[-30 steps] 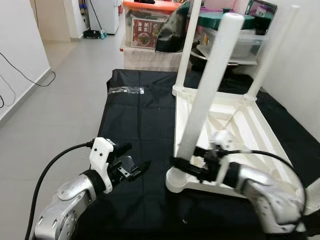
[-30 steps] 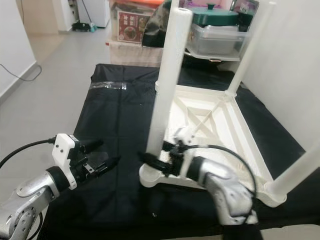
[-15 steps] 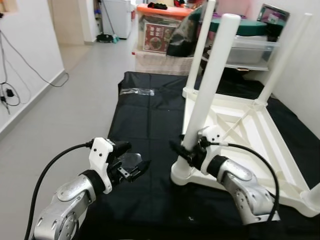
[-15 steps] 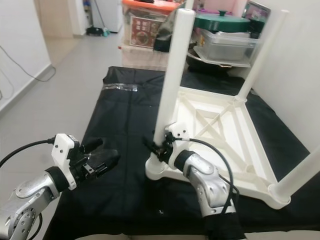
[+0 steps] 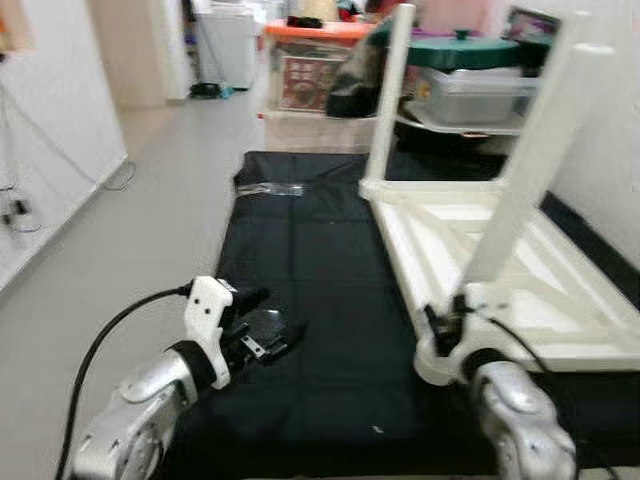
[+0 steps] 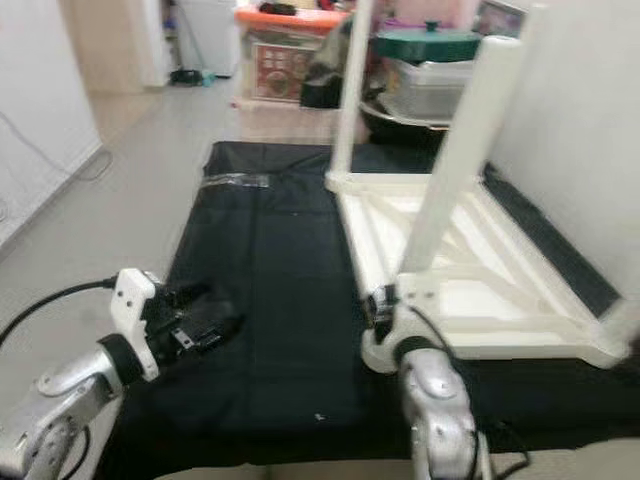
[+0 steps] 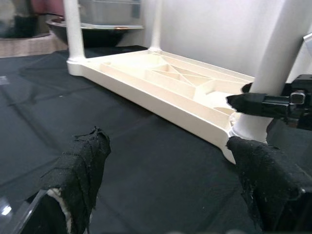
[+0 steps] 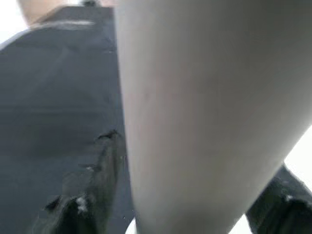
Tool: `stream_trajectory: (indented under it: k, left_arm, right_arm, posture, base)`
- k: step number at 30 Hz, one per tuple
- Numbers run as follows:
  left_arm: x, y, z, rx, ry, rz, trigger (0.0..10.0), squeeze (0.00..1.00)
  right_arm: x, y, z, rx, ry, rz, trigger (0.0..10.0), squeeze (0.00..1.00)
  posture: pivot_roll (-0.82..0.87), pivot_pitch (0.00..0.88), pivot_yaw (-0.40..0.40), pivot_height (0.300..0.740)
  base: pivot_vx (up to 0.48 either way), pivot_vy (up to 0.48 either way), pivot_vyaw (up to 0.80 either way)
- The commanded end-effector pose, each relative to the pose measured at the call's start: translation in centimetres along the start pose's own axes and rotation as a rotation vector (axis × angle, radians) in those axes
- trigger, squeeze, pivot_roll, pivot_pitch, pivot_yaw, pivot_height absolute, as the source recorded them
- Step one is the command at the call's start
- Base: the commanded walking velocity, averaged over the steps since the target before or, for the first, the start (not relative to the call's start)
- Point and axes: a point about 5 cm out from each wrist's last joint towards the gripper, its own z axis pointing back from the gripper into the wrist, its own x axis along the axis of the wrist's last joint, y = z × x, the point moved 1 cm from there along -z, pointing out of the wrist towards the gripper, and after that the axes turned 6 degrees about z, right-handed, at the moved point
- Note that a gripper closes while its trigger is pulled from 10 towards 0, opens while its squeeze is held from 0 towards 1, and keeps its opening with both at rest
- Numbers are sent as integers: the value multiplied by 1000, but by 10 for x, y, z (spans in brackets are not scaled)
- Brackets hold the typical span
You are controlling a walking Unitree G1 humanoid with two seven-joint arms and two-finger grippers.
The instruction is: Building children table
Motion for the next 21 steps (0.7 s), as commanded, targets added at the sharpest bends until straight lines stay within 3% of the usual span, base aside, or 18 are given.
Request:
stream_trajectory:
  k: [1, 3, 8, 11, 15, 16, 17, 18, 21]
  left_arm:
    - [-4, 0, 1, -4, 16, 5, 10000, 0]
    - [-5, 0, 1, -3, 16, 5, 10000, 0]
    - [-5, 0, 2, 0, 13, 4, 10000, 0]
    - [-3, 2, 1, 2, 12, -3, 10000, 0]
    - [-3, 2, 0, 2, 10, -6, 10000, 0]
    - [-2, 2, 0, 4, 4, -8, 10000, 0]
    - [-1, 3, -1, 5, 0, -9, 10000, 0]
    - [-1, 2, -1, 7, -2, -11, 10000, 0]
    - [0, 1, 1, 12, -3, -13, 10000, 0]
  right_arm:
    - [20, 7, -6, 175, -96, -55, 10000, 0]
    - [31, 10, -7, 267, -134, -62, 10000, 0]
    - [45, 10, 1, 522, -212, 31, 10000, 0]
    - [42, 14, 1, 756, -198, 135, 10000, 0]
    - [34, 22, 0, 866, -171, 170, 10000, 0]
    - [29, 30, -4, 927, -164, 187, 8235, 0]
    - [26, 35, -7, 966, -160, 198, 8235, 0]
    - [24, 41, -10, 1000, -162, 190, 0, 0]
    - [23, 45, -19, 977, -160, 173, 0, 0]
  posture:
    - [34, 0, -83, 740]
    - [34, 0, -83, 740]
    - [52, 0, -94, 740]
    - [54, 0, -94, 740]
    - [58, 0, -96, 740]
    - [68, 0, -104, 740]
    - [68, 0, -104, 740]
    - [83, 0, -117, 740]
    - [89, 0, -121, 740]
  base:
    - [0, 0, 0]
    - [0, 0, 0]
    - [0, 0, 0]
    - [0, 0, 0]
    - [0, 0, 0]
    - [0, 0, 0]
    - [0, 0, 0]
    - [0, 0, 0]
    - [0, 0, 0]
